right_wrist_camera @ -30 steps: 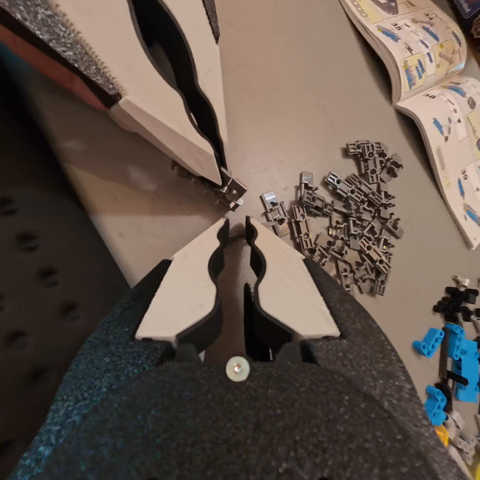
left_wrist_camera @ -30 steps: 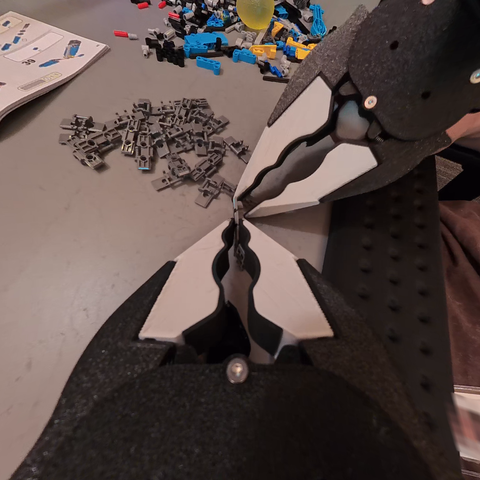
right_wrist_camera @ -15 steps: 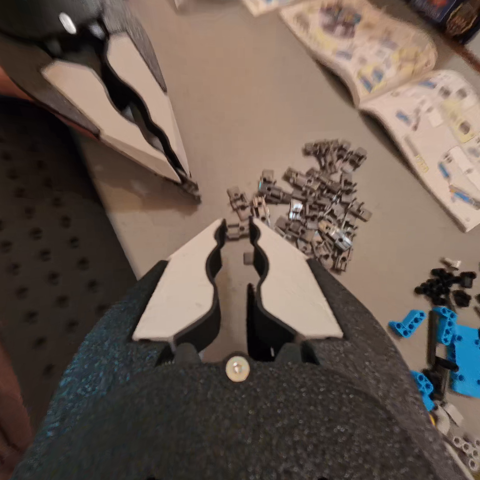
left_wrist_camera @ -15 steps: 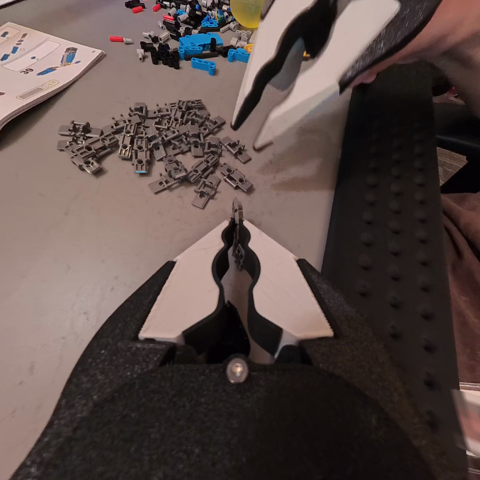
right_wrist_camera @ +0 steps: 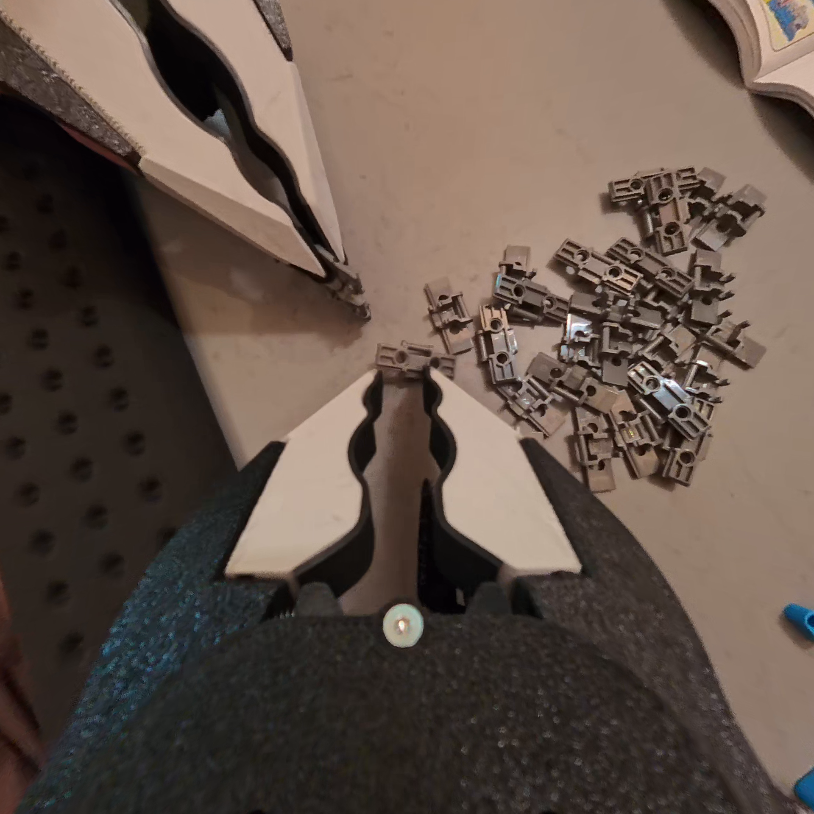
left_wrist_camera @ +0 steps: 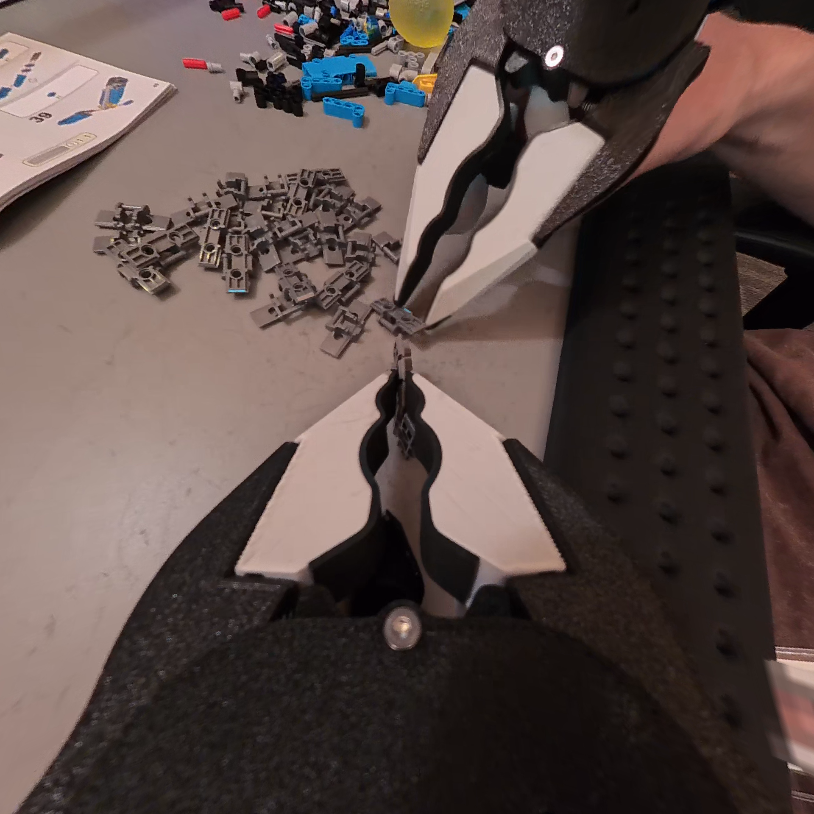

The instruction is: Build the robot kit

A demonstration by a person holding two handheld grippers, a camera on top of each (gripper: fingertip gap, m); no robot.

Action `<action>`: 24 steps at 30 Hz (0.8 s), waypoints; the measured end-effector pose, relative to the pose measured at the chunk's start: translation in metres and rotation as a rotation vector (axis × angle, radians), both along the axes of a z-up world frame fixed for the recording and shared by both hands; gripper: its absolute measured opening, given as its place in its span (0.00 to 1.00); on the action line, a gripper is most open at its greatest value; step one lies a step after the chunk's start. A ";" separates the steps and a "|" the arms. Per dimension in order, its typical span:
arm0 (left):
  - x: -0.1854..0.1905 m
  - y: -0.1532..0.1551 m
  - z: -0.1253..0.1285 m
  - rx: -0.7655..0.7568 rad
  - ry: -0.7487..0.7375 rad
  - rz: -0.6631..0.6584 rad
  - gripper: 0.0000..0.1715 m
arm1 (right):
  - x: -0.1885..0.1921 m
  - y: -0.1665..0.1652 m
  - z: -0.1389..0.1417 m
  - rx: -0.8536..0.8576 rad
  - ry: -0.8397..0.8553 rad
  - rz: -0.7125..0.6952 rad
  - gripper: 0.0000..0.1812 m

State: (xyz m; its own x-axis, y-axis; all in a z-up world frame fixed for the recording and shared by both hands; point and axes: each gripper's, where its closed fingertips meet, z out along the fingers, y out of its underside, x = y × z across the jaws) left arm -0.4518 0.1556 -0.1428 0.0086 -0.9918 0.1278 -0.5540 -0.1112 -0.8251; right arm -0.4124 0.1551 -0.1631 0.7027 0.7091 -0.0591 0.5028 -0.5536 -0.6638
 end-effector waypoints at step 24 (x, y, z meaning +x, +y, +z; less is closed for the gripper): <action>0.000 -0.002 0.000 -0.015 -0.002 -0.012 0.02 | 0.004 0.017 -0.003 0.107 -0.058 0.016 0.08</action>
State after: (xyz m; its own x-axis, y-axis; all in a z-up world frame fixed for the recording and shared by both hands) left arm -0.4518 0.1538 -0.1426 -0.0032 -0.9898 0.1426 -0.5537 -0.1170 -0.8245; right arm -0.4084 0.1718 -0.1666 0.6914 0.7202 0.0575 0.5501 -0.4731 -0.6882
